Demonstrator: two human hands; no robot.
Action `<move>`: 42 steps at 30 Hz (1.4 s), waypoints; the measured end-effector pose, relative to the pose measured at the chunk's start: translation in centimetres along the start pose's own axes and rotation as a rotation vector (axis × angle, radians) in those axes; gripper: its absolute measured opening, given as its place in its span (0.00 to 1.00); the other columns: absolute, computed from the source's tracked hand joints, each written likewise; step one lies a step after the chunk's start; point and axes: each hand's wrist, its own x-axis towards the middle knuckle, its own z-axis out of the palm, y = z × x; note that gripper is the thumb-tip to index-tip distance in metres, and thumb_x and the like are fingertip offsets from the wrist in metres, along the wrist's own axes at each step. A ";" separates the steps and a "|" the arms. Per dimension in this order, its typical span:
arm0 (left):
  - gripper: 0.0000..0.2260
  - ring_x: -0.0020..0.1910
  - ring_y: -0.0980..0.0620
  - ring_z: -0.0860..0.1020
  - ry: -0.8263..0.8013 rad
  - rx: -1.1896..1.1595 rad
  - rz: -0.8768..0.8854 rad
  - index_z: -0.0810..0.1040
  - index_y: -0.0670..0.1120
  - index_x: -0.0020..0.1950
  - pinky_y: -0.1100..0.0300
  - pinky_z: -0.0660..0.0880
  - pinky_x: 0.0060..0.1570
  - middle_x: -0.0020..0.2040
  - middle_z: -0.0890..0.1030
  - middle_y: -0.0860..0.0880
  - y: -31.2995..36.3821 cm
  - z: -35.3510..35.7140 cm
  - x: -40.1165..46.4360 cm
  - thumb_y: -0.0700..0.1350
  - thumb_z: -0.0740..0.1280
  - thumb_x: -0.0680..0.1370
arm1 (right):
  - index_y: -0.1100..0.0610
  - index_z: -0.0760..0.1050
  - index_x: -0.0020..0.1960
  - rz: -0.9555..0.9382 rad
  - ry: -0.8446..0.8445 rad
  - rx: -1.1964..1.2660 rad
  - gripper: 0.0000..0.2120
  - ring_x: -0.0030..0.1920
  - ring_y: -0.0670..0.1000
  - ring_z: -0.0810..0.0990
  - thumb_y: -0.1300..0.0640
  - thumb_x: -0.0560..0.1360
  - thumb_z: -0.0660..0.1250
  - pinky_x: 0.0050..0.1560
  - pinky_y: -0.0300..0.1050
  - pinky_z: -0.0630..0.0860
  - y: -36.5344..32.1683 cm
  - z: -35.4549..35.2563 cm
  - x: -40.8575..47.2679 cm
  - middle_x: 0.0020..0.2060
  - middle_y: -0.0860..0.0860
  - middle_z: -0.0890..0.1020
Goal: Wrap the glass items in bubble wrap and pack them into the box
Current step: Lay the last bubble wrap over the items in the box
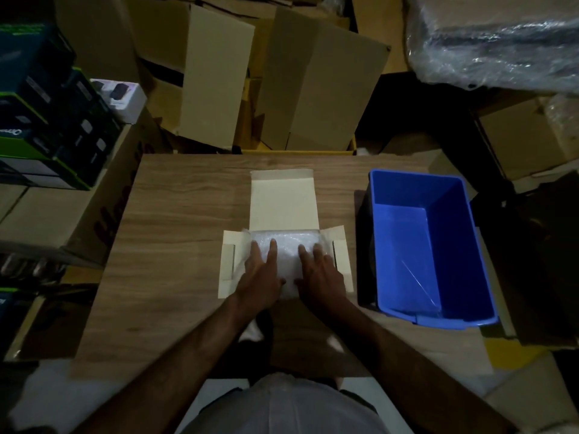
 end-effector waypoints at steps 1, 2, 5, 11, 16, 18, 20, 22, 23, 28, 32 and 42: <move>0.45 0.80 0.35 0.48 -0.022 -0.042 -0.022 0.37 0.50 0.82 0.46 0.59 0.76 0.80 0.34 0.37 0.2 0.2 0.3 0.49 0.69 0.80 | 0.54 0.42 0.83 -0.005 -0.009 0.016 0.41 0.80 0.62 0.53 0.51 0.81 0.65 0.73 0.55 0.66 0.0 0.1 0.3 0.81 0.61 0.46; 0.46 0.81 0.35 0.46 -0.038 -0.079 -0.037 0.36 0.50 0.82 0.46 0.59 0.77 0.80 0.32 0.37 0.1 0.4 0.6 0.48 0.70 0.79 | 0.54 0.40 0.83 -0.009 -0.018 0.040 0.43 0.80 0.62 0.53 0.52 0.80 0.67 0.73 0.55 0.65 0.0 0.1 0.5 0.81 0.62 0.45; 0.51 0.81 0.38 0.46 -0.062 -0.200 -0.079 0.35 0.53 0.81 0.44 0.60 0.76 0.81 0.33 0.41 0.0 1.2 1.8 0.48 0.74 0.76 | 0.55 0.39 0.83 -0.011 -0.039 0.115 0.50 0.80 0.62 0.55 0.54 0.76 0.73 0.75 0.57 0.64 0.1 -0.2 1.4 0.81 0.62 0.48; 0.46 0.81 0.37 0.48 -0.057 -0.203 -0.152 0.40 0.52 0.83 0.46 0.54 0.77 0.82 0.40 0.41 0.5 0.7 3.0 0.40 0.71 0.77 | 0.57 0.39 0.82 -0.001 -0.122 0.041 0.56 0.76 0.67 0.60 0.55 0.72 0.77 0.71 0.58 0.66 -0.1 -0.6 3.4 0.78 0.66 0.53; 0.43 0.81 0.40 0.43 -0.078 -0.213 -0.201 0.36 0.50 0.82 0.48 0.50 0.78 0.82 0.37 0.42 1.5 0.4 3.5 0.44 0.66 0.81 | 0.57 0.38 0.82 0.020 -0.084 -0.015 0.50 0.74 0.66 0.63 0.61 0.75 0.71 0.67 0.55 0.71 -0.5 0.4 4.0 0.76 0.66 0.55; 0.43 0.81 0.40 0.42 -0.119 -0.228 -0.201 0.35 0.50 0.81 0.47 0.49 0.78 0.82 0.36 0.43 1.3 -0.1 3.7 0.41 0.66 0.80 | 0.58 0.38 0.82 0.016 -0.088 -0.025 0.49 0.74 0.67 0.62 0.63 0.75 0.69 0.67 0.56 0.71 -0.6 0.4 4.2 0.76 0.67 0.55; 0.42 0.82 0.41 0.42 -0.126 -0.237 -0.166 0.36 0.49 0.82 0.48 0.49 0.78 0.82 0.37 0.43 0.9 -0.5 3.6 0.40 0.65 0.80 | 0.59 0.37 0.82 0.005 -0.107 -0.043 0.49 0.75 0.68 0.60 0.63 0.75 0.70 0.69 0.57 0.70 -0.5 0.3 4.2 0.76 0.69 0.54; 0.40 0.82 0.42 0.43 -0.123 -0.251 -0.137 0.39 0.47 0.82 0.49 0.50 0.79 0.82 0.39 0.42 0.3 -0.8 3.3 0.41 0.65 0.81 | 0.60 0.36 0.82 -0.019 -0.140 -0.056 0.51 0.77 0.69 0.56 0.59 0.76 0.71 0.73 0.59 0.65 -0.3 0.0 4.0 0.77 0.70 0.51; 0.39 0.82 0.41 0.45 -0.142 -0.238 -0.116 0.42 0.46 0.83 0.50 0.50 0.79 0.83 0.42 0.41 0.2 -1.1 2.9 0.44 0.65 0.81 | 0.60 0.36 0.82 -0.043 -0.158 -0.068 0.52 0.78 0.69 0.53 0.56 0.76 0.72 0.75 0.61 0.62 -0.1 -0.2 3.7 0.77 0.71 0.50; 0.31 0.72 0.45 0.68 0.042 -0.122 0.132 0.68 0.48 0.75 0.51 0.70 0.69 0.76 0.64 0.45 -1.7 -2.7 0.5 0.44 0.73 0.74 | 0.56 0.42 0.83 -0.242 -0.131 -0.113 0.51 0.70 0.64 0.71 0.50 0.75 0.75 0.66 0.55 0.74 2.0 -2.6 2.3 0.75 0.66 0.61; 0.29 0.66 0.47 0.73 0.151 0.013 0.197 0.64 0.57 0.74 0.50 0.77 0.60 0.72 0.66 0.48 -2.5 -3.9 1.9 0.46 0.71 0.76 | 0.54 0.44 0.83 -0.274 -0.079 -0.320 0.51 0.68 0.59 0.73 0.54 0.74 0.76 0.63 0.54 0.76 2.4 -4.3 2.6 0.76 0.62 0.61; 0.39 0.75 0.35 0.64 -0.058 0.127 0.079 0.43 0.51 0.83 0.43 0.69 0.69 0.82 0.47 0.37 -0.6 -0.9 2.8 0.55 0.65 0.81 | 0.58 0.41 0.83 -0.180 -0.113 -0.276 0.41 0.62 0.65 0.78 0.55 0.81 0.65 0.60 0.55 0.76 0.9 -2.0 3.7 0.76 0.74 0.54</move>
